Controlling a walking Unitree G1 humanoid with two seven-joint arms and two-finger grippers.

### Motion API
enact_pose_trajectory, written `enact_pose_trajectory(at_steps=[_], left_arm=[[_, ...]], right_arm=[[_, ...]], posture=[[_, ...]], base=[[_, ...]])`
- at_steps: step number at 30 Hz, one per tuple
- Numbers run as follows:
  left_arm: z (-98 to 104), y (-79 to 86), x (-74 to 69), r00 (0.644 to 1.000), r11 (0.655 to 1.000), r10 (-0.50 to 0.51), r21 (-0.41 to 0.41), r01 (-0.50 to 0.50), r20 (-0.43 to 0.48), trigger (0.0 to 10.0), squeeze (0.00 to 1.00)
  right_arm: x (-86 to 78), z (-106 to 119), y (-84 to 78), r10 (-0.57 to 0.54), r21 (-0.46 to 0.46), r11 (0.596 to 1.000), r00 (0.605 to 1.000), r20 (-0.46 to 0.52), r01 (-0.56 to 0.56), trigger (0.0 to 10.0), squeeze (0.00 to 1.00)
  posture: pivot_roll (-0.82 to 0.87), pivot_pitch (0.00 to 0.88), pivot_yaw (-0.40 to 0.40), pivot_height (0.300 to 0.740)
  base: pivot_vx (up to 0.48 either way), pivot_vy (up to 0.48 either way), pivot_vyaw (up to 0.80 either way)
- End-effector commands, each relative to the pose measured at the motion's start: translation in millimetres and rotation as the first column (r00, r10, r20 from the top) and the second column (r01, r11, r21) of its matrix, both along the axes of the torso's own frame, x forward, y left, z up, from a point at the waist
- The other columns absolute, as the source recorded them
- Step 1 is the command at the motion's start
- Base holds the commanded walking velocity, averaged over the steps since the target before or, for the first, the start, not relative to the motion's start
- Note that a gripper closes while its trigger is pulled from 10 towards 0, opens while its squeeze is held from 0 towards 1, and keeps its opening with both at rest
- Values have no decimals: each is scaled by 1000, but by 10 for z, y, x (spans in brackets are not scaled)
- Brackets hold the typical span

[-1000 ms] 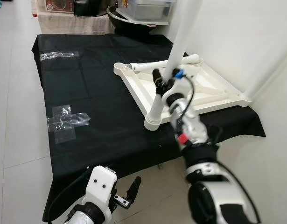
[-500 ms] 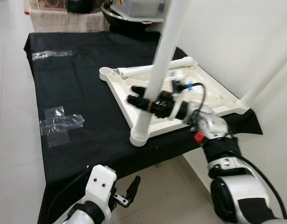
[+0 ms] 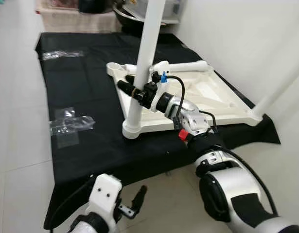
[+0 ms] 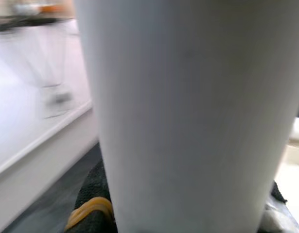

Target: Building children table

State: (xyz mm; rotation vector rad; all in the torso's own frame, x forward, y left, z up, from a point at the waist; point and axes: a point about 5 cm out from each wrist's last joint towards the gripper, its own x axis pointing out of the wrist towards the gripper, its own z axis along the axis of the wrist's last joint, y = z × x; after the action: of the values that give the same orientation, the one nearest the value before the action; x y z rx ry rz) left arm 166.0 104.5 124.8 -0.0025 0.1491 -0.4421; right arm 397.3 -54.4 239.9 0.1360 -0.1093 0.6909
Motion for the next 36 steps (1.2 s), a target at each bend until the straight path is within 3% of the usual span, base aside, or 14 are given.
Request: enact_pose_trajectory(at_steps=[1,2,5,8,12,13,14,19,20,21,22,29,32,36], left_arm=[[-5,-21,-8,1000,1000,-15,-9,15,-11,10000,0],[-5,-21,-8,1000,1000,-15,-9,15,-11,10000,0],[-4,-21,-5,1000,1000,-16,-6,16,-8,10000,0],[-6,-15,-2,1000,1000,-17,-4,17,-8,10000,0],[-8,-13,1,1000,1000,-18,-3,18,-9,10000,0],[-7,-14,1,1000,1000,-19,-2,19,-9,10000,0],[-6,-14,1,1000,1000,-18,-1,18,-8,10000,0],[-8,-14,2,1000,1000,-17,-1,17,-7,10000,0],[-10,-17,0,1000,1000,-16,-2,16,-7,10000,0],[-10,-17,0,1000,1000,-16,-2,16,-7,10000,0],[-14,-20,-5,1000,1000,-17,-2,17,-8,10000,0],[-25,-30,-9,1000,1000,-18,-6,18,-11,10000,0],[-26,-37,-14,1000,1000,-21,-3,21,-8,10000,0],[-27,-42,-16,1000,1000,-23,-3,23,-9,10000,0]], right_arm=[[72,-93,-288,-293,-5,956,954,-69,293,0,0],[72,-93,-288,-293,-5,956,954,-69,293,0,0],[54,-217,-487,-579,-49,815,808,-107,578,0,0],[-33,-254,-466,-686,-16,725,719,-107,689,0,0],[-125,-264,-270,-692,24,717,715,-104,697,0,0],[-152,-255,-163,-677,52,727,727,-116,685,10000,0],[-169,-236,-62,-643,82,753,756,-122,653,10000,1000],[-184,-177,28,-590,124,792,802,-96,598,10000,1000],[-170,-137,-23,-589,138,793,805,-73,593,10000,769],[-170,-137,-23,-589,138,793,805,-73,593,10000,769],[-157,-96,-56,-566,160,809,823,-44,565,10000,0],[-123,73,-279,-335,209,927,937,94,311,10000,0],[-102,51,-342,-55,241,970,997,50,42,10000,0],[-168,29,-339,243,236,939,968,56,-250,10000,0]], posture=[[160,97,-205,740],[160,97,-205,740],[160,98,-205,740],[151,98,-198,740],[158,99,-198,740],[161,99,-199,740],[163,99,-200,740],[163,95,-198,740],[159,88,-196,740],[159,88,-196,740],[158,86,-197,740],[157,70,-199,740],[165,65,-202,740],[167,69,-203,740]], base=[[0,0,0],[0,0,0],[0,0,0],[0,0,0],[0,0,0],[0,0,0],[0,0,0],[0,0,0],[0,0,0],[0,0,0],[0,0,0],[0,0,0],[0,0,0],[0,0,0]])
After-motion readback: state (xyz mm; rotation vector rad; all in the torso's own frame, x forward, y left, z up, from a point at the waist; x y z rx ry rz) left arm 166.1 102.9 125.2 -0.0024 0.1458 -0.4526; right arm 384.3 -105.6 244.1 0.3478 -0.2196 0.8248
